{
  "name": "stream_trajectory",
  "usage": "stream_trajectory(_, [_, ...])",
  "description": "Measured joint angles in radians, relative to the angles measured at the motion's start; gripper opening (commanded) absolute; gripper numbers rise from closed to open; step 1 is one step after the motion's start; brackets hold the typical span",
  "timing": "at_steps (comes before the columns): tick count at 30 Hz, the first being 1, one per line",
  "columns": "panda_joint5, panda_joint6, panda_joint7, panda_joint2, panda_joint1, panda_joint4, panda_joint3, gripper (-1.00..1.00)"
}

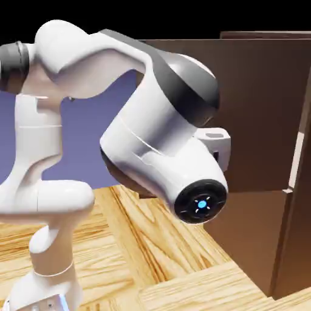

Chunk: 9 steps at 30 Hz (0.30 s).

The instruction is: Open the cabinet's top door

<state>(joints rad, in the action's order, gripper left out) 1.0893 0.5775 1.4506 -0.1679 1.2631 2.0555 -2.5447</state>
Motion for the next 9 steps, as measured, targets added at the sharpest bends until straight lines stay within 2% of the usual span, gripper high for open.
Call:
stream_trajectory(8, [-0.134, -0.021, -0.051, 0.289, 0.054, -0.271, 0.053, -1.0])
stream_trajectory(9, [-0.136, -0.022, -0.053, 0.294, 0.056, -0.276, 0.054, 1.0])
